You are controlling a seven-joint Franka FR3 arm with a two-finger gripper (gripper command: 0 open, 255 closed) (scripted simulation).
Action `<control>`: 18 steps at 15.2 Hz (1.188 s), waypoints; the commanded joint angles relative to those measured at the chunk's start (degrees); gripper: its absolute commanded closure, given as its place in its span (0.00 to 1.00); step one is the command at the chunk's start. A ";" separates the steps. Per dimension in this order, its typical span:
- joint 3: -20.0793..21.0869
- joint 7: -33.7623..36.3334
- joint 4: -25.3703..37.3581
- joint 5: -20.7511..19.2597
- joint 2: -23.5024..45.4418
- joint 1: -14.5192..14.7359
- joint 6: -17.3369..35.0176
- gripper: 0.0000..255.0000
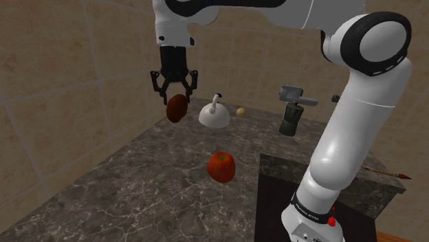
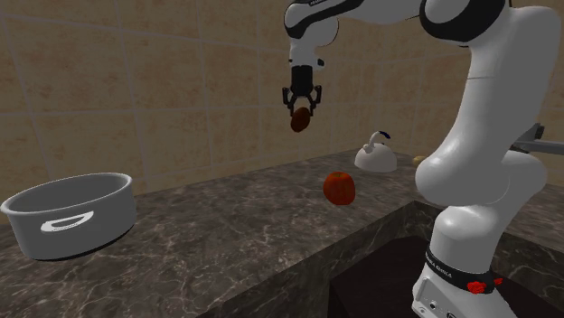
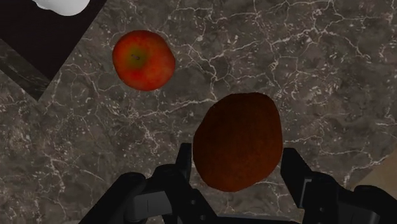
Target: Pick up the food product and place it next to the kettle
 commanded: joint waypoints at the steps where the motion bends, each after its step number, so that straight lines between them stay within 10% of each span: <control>1: -1.65 -3.38 -1.77 0.37 -1.93 -1.57 -0.32 1.00; 18: -15.86 -28.28 -9.97 -2.86 -9.49 -12.08 -1.25 1.00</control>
